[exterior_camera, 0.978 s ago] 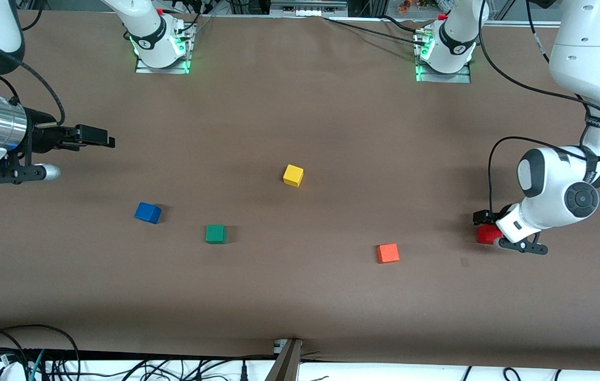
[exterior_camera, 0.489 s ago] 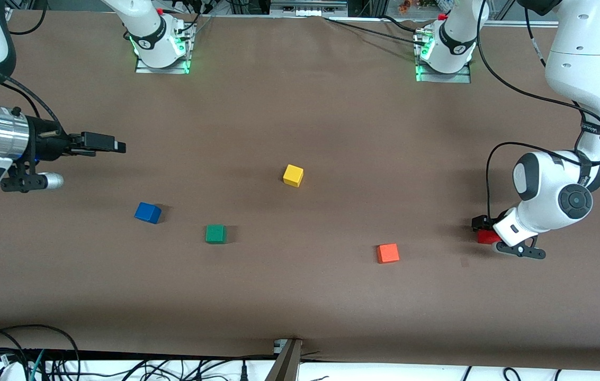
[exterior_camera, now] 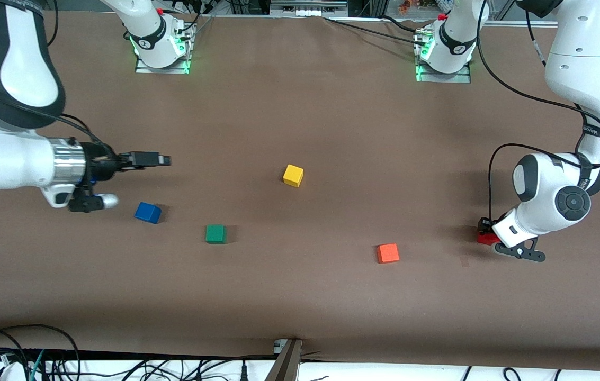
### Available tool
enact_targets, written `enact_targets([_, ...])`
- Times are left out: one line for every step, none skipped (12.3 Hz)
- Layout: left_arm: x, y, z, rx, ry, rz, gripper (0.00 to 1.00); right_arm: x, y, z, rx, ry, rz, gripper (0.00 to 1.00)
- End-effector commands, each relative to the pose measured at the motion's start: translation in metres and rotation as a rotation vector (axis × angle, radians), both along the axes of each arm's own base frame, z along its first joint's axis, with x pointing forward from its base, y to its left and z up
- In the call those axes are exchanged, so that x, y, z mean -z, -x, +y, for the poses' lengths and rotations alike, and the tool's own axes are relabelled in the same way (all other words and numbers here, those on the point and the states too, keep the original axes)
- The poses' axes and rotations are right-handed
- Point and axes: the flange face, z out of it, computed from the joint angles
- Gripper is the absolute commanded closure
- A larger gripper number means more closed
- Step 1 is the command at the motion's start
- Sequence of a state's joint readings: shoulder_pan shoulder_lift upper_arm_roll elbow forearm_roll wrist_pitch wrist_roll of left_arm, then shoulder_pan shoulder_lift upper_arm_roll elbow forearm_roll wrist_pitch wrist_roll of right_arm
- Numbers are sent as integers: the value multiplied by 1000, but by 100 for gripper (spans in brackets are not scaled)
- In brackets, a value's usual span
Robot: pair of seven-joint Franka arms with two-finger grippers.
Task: Pass red block to right arm, stack on blue
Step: 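Grasp the red cube with the left gripper while the right gripper advances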
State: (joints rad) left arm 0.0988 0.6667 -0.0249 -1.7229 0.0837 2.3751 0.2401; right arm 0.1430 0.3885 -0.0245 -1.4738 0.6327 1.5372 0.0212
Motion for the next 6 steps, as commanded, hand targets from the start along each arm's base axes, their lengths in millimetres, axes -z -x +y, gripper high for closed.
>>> enact_targets([-10,-10,0,28,-26,1,100,3,-7,22,23,-127,26,0])
enact_targets([-20,-13,0,29,-27,20,100,8,-9,27,36,-163,35,0])
enact_targets([-28,-16,-1,29,-22,47,100,13,-11,33,41,-209,46,0])
enact_targets([-40,-20,-8,42,0,70,100,17,-12,43,40,-271,52,0])
enact_targets([-51,-23,-11,58,14,88,100,20,-14,46,48,-315,59,0])
enact_targets([-69,-27,-17,53,38,102,100,26,-15,49,55,-345,72,0])
